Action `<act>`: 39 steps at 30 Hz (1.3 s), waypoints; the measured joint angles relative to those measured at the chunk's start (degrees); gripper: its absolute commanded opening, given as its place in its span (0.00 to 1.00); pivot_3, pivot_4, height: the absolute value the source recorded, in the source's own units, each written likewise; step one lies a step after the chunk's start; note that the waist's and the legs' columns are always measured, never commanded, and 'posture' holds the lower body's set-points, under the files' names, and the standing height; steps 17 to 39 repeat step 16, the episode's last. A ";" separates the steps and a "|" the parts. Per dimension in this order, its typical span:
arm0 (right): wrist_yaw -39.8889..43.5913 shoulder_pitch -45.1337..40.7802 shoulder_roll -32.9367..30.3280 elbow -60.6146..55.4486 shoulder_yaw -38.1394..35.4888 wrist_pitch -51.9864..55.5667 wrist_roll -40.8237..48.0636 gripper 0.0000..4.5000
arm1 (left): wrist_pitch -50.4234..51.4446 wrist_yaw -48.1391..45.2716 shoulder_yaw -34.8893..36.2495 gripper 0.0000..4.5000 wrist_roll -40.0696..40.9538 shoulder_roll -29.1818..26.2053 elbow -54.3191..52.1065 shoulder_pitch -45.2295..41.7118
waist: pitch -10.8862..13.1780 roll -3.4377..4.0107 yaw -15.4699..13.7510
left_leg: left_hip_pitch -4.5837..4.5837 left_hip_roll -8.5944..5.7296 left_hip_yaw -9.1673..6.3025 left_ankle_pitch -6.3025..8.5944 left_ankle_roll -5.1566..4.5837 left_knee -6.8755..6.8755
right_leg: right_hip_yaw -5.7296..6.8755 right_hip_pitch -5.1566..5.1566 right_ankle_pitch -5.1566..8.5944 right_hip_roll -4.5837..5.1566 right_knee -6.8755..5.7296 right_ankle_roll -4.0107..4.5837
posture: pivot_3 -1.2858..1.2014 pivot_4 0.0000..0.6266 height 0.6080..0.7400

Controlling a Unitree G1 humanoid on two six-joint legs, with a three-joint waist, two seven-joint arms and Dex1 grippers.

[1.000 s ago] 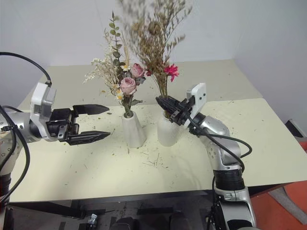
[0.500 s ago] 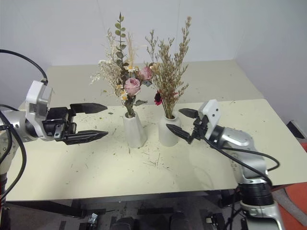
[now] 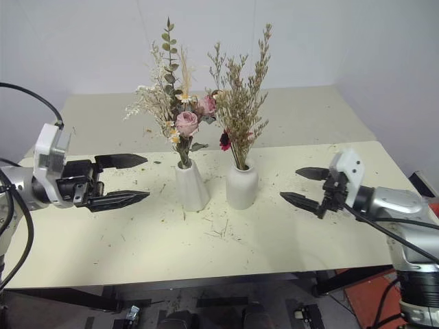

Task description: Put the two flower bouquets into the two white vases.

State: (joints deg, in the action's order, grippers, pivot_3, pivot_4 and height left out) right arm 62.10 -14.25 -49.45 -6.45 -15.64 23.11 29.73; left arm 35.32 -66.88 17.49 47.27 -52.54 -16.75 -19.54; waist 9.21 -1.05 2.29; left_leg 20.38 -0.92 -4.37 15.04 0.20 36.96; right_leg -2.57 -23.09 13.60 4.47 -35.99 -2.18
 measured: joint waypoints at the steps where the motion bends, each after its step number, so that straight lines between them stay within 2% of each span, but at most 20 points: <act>1: 0.42 0.83 -0.39 -0.20 -0.96 0.00 0.44 0.99 | 0.00 0.07 0.45 1.00 0.05 0.00 -0.34 0.36 | 0.00 0.00 -0.03 | 0.00 0.00 0.00 0.00 0.00 0.00 | 0.00 0.01 0.00 0.00 0.00 0.00 | 0.52 0.24 1.00; 8: 2.63 8.43 -3.65 -3.89 -8.38 0.30 3.04 0.99 | -0.12 0.81 3.45 1.00 0.01 -0.36 -1.52 5.02 | 0.00 0.00 -0.18 | -0.08 0.01 0.02 0.01 -0.01 -0.01 | -0.02 0.06 0.01 -0.01 0.00 0.00 | 0.52 0.24 1.00; 16: 2.89 13.04 -5.13 -7.47 -12.60 2.01 4.88 0.99 | -0.22 1.15 4.07 1.00 0.44 -0.15 -2.52 6.53 | 0.00 0.00 -0.46 | -0.08 0.01 0.02 0.01 -0.01 -0.01 | 0.00 0.09 0.01 0.00 0.00 0.00 | 0.52 0.24 1.00; 39: 2.89 13.04 -5.13 -7.47 -12.60 2.01 4.88 0.99 | -0.22 1.15 4.07 1.00 0.44 -0.15 -2.52 6.53 | 0.00 0.00 -0.46 | -0.08 0.01 0.02 0.01 -0.01 -0.01 | 0.00 0.09 0.01 0.00 0.00 0.00 | 0.52 0.24 1.00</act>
